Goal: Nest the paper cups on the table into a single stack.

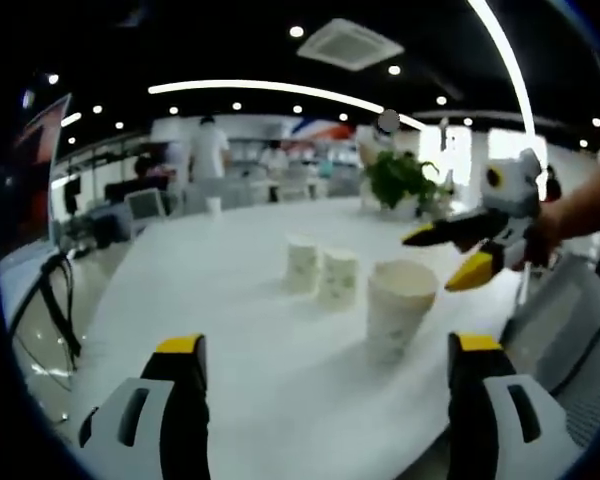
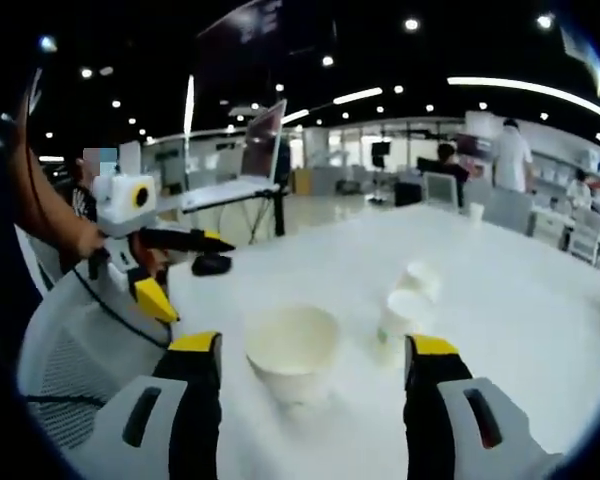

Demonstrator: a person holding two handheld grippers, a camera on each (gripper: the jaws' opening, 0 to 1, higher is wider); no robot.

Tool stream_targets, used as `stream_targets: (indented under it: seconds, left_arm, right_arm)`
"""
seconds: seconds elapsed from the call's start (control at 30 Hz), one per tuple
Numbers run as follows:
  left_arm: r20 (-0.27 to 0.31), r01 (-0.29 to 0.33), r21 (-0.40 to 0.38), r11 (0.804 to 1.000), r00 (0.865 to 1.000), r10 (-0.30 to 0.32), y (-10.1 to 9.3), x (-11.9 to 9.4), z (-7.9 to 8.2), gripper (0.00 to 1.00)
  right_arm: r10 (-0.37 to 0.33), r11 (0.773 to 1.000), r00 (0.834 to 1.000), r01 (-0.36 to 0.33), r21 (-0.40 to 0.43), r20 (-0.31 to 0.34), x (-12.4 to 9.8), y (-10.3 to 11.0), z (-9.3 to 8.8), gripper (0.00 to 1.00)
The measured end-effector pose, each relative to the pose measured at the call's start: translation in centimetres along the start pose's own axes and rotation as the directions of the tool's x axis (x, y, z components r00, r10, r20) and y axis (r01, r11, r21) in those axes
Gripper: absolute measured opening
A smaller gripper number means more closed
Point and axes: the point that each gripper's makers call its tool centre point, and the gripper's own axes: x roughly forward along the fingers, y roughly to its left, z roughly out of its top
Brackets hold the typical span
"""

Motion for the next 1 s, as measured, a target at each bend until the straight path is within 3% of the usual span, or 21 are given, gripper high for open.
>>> stream_targets:
  seconds: [0.1, 0.3, 0.5, 0.83, 1.0]
  left_arm:
    - [0.01, 0.004, 0.004, 1.0, 1.0, -0.004, 0.0, 0.1, 0.1, 1.0]
    - [-0.005, 0.017, -0.006, 1.0, 1.0, -0.017, -0.2, 0.1, -0.2, 1.0]
    - [-0.005, 0.012, -0.008, 1.0, 1.0, -0.012, -0.1, 0.1, 0.0, 1.0]
    - [0.022, 0.005, -0.014, 1.0, 1.0, -0.004, 0.1, 0.1, 0.5, 1.0]
    - [0.054, 0.011, -0.003, 1.0, 0.998, -0.011, 0.0, 0.1, 1.1, 1.0]
  right_arm:
    - [-0.024, 1.0, 1.0, 0.023, 0.013, 0.005, -0.7, -0.9, 0.1, 0.8]
    - [-0.08, 0.996, 0.997, 0.08, 0.043, 0.002, -2.4, -2.8, -1.1, 0.83]
    - [-0.117, 0.993, 0.993, 0.116, 0.028, 0.007, -3.7, -3.2, -2.2, 0.93]
    - [-0.17, 0.984, 0.985, 0.171, 0.049, -0.016, -5.6, -4.1, -4.1, 0.95]
    - [-0.199, 0.978, 0.98, 0.199, 0.061, -0.002, -5.8, -4.7, -3.8, 0.95]
